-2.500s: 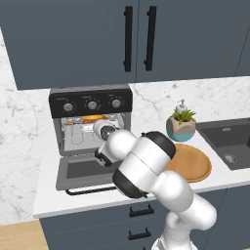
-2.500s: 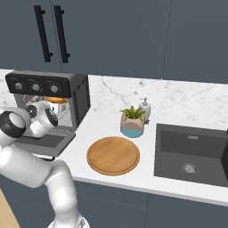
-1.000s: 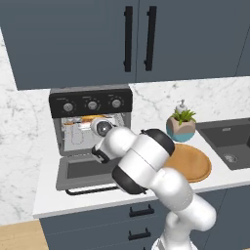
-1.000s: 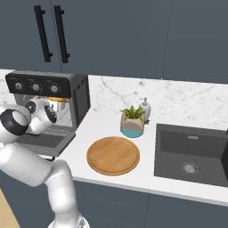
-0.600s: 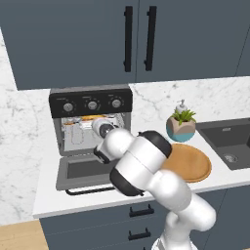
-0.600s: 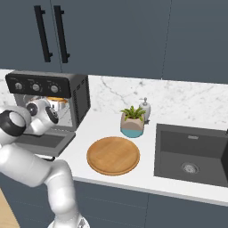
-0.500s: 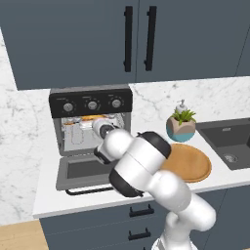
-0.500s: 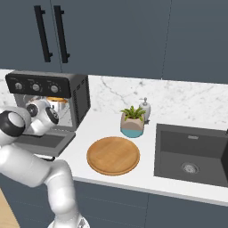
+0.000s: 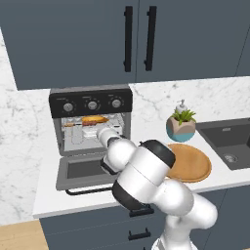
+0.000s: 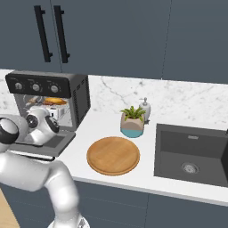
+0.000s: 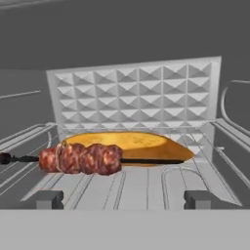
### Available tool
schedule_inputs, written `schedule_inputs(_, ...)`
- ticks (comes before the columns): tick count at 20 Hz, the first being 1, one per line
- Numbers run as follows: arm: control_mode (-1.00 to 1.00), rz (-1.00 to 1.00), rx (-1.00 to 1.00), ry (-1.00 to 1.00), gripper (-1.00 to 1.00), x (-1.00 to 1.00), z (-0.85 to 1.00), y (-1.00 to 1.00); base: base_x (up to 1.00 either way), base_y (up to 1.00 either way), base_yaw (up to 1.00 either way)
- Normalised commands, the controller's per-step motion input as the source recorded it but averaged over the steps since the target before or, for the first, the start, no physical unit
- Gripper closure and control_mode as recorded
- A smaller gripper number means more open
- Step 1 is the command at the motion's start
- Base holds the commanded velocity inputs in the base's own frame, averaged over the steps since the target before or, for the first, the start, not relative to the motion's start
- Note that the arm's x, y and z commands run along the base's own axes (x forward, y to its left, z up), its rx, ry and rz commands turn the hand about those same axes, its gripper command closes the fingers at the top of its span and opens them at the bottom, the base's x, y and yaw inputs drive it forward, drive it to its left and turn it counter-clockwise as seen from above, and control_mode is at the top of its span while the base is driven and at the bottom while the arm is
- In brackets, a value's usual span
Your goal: Pick up the kebab skewer and baguette bread, and place them inside the toaster oven. Close the toaster oven door and start by setting the timer.
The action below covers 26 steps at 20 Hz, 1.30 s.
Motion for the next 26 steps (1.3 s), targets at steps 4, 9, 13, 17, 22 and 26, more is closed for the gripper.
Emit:
schedule_inputs(4,-1.0,0.0,0.0,0.0,-1.0,-0.52,0.34,0.0,0.0,0.0,0.0)
schedule_inputs(9,-1.0,0.0,0.0,0.0,-1.0,-0.39,0.26,0.0,0.0,0.0,0.0)
schedule_inputs(13,-1.0,0.0,0.0,0.0,-1.0,-0.45,0.11,0.0,0.0,0.0,0.0)
schedule_inputs(17,-1.0,0.0,0.0,0.01,-1.0,-0.51,0.04,0.02,0.0,0.0,0.0)
schedule_inputs(22,-1.0,0.0,0.0,0.04,-1.0,-0.57,0.03,0.13,0.0,0.0,0.0)
schedule_inputs(26,-1.0,0.0,0.0,0.06,-1.0,-0.64,0.0,0.14,0.0,0.0,0.0)
